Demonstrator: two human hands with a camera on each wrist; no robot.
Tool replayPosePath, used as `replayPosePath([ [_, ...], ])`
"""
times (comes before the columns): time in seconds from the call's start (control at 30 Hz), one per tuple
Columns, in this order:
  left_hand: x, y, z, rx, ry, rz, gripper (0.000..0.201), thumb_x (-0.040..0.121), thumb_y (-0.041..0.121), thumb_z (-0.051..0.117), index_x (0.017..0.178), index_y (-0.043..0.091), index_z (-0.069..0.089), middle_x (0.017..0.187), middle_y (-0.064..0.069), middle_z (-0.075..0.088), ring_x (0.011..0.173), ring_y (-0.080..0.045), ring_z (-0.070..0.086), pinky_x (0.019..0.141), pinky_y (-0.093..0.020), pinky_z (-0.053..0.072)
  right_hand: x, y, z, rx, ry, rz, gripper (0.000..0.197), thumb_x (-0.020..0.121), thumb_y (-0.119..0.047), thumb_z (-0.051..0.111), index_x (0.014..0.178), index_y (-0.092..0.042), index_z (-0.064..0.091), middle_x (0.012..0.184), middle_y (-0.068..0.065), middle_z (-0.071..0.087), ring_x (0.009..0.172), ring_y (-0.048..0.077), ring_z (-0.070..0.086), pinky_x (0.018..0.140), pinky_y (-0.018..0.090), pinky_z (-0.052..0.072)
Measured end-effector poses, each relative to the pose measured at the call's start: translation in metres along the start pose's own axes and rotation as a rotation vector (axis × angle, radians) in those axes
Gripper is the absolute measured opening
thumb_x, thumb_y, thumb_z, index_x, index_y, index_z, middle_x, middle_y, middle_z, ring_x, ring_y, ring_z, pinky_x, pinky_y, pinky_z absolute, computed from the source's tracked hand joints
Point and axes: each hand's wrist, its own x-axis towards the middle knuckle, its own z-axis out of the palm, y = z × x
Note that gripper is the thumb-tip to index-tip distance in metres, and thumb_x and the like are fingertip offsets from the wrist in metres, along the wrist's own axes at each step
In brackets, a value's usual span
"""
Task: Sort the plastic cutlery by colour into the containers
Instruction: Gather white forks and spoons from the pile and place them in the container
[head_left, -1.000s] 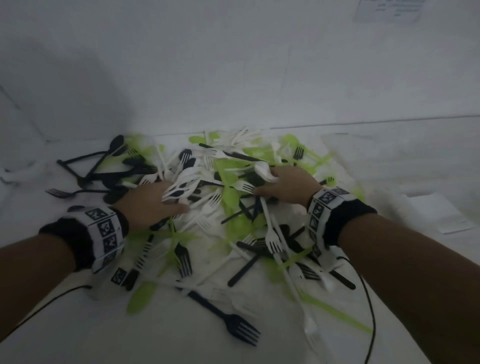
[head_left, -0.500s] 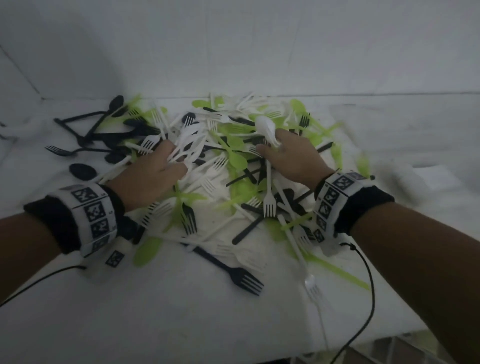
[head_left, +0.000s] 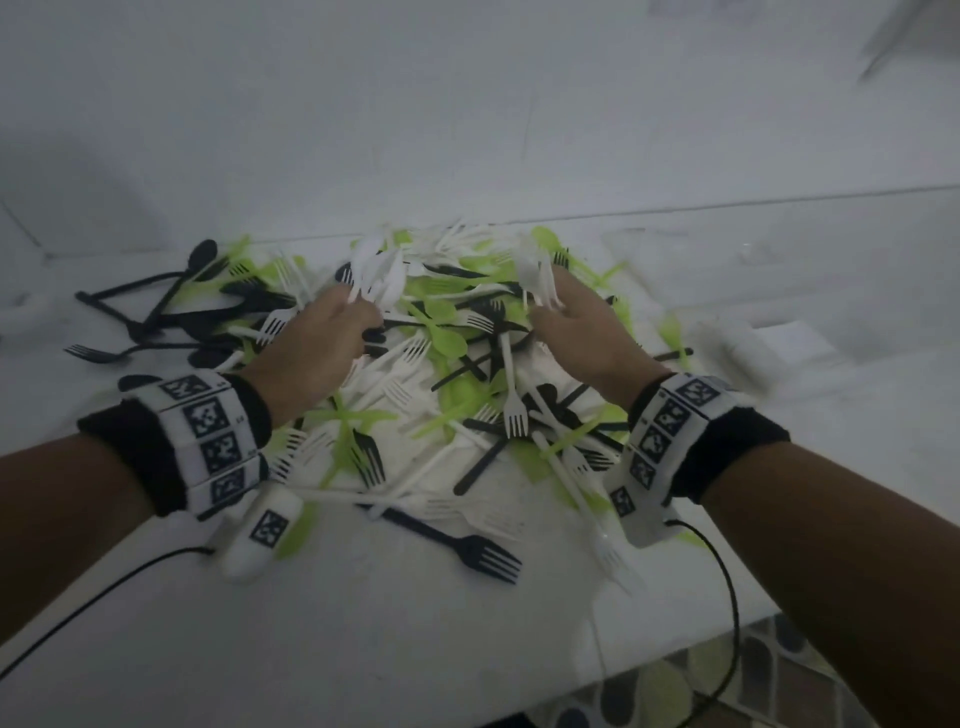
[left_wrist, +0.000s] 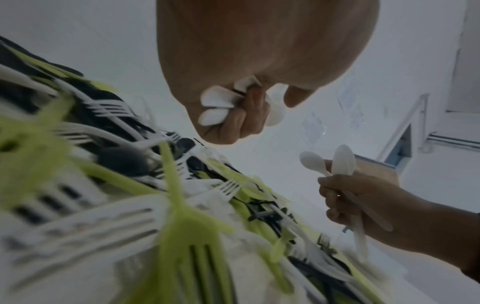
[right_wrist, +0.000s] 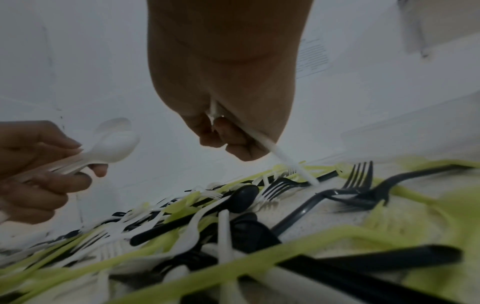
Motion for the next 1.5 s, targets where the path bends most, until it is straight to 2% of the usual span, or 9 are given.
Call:
replayPosePath([
  [0.2,-0.002,0.015,0.028,0.078,-0.083,0.095,0.017,0.101,0.02,0.05,0.088,0.009,0.048,0.075,-0.002,0.051,0.062,-0.014,0.047,0.061,-0.032,0.039,-0.025,-0.008,-0.007,0.247,0.185,0.06,0.055,0.096,-0.007,0.042,0.144,-0.031,0.054,0.094,-0.023,0.057,0.075,-0.008,0.051,0.071,0.015,0.043],
  [0.43,-0.001,0.036,0.063,-0.152,-0.192,0.067,0.01,0.1,0.013,0.044,0.092,0.014,0.047,0.08,-0.003,0.047,0.056,-0.011,0.034,0.051,-0.028,0.027,-0.052,-0.005,-0.029,0.407,0.386,0.152,0.047,0.1,-0.011,0.045,0.143,-0.024,0.058,0.074,-0.026,0.051,0.073,-0.003,0.047,0.073,0.02,0.04],
  [0.63,-0.003,0.056,0.09,-0.171,-0.294,0.087,0.035,0.1,0.05,0.057,0.11,0.017,0.062,0.076,0.003,0.048,0.055,-0.008,0.041,0.049,-0.023,0.035,-0.054,-0.016,-0.016,0.289,0.233,0.109,0.043,0.098,-0.023,0.049,0.136,-0.034,0.064,0.079,-0.007,0.069,0.071,0.016,0.061,0.075,0.035,0.053],
  [0.8,0.004,0.072,0.108,-0.241,-0.125,0.084,0.029,0.104,0.036,0.055,0.114,0.011,0.063,0.092,-0.003,0.066,0.049,0.002,0.054,0.044,-0.016,0.04,-0.034,-0.023,0.002,0.252,-0.003,-0.017,0.033,0.096,-0.023,0.05,0.109,0.002,0.066,0.098,0.032,0.064,0.088,0.046,0.061,0.086,0.058,0.055],
  [0.93,0.006,0.078,0.108,-0.341,-0.04,0.011,0.023,0.106,0.022,0.052,0.101,0.008,0.07,0.083,-0.003,0.067,0.046,-0.002,0.053,0.042,-0.015,0.04,-0.021,-0.018,-0.008,0.468,-0.085,-0.005,0.026,0.103,-0.018,0.051,0.115,-0.004,0.07,0.099,0.009,0.072,0.079,0.007,0.061,0.071,0.021,0.048],
  [1.03,0.002,0.078,0.11,-0.339,-0.003,-0.019,0.023,0.106,0.021,0.054,0.11,0.005,0.07,0.081,-0.003,0.067,0.049,-0.006,0.054,0.042,-0.016,0.041,-0.006,-0.007,-0.014,0.565,0.025,0.001,0.012,0.103,-0.025,0.06,0.113,-0.019,0.063,0.096,-0.001,0.068,0.078,0.003,0.064,0.069,0.026,0.051],
  [1.17,-0.012,0.082,0.124,-0.264,-0.037,-0.012,0.022,0.107,0.024,0.051,0.108,0.009,0.066,0.065,0.013,0.065,0.045,0.002,0.053,0.044,-0.013,0.04,0.007,0.001,-0.011,0.546,-0.078,-0.039,0.025,0.102,-0.03,0.061,0.108,-0.008,0.07,0.105,0.018,0.072,0.098,0.034,0.071,0.086,0.05,0.059],
  [1.4,-0.016,0.06,0.119,-0.343,0.163,-0.172,0.044,0.104,0.042,0.041,0.109,0.009,0.07,0.085,0.0,0.044,0.051,-0.008,0.033,0.05,-0.025,0.029,0.018,0.015,-0.016,0.703,0.02,0.227,0.019,0.105,-0.027,0.057,0.091,-0.015,0.061,0.087,0.006,0.052,0.08,0.021,0.051,0.07,0.038,0.045],
  [1.5,-0.016,0.049,0.115,-0.302,0.184,-0.188,0.025,0.102,0.033,0.051,0.103,0.013,0.065,0.083,0.001,0.045,0.056,-0.009,0.036,0.055,-0.026,0.029,0.017,0.014,-0.014,0.717,-0.019,0.219,0.014,0.104,-0.025,0.061,0.094,-0.016,0.065,0.082,0.001,0.053,0.074,0.014,0.051,0.067,0.031,0.045],
])
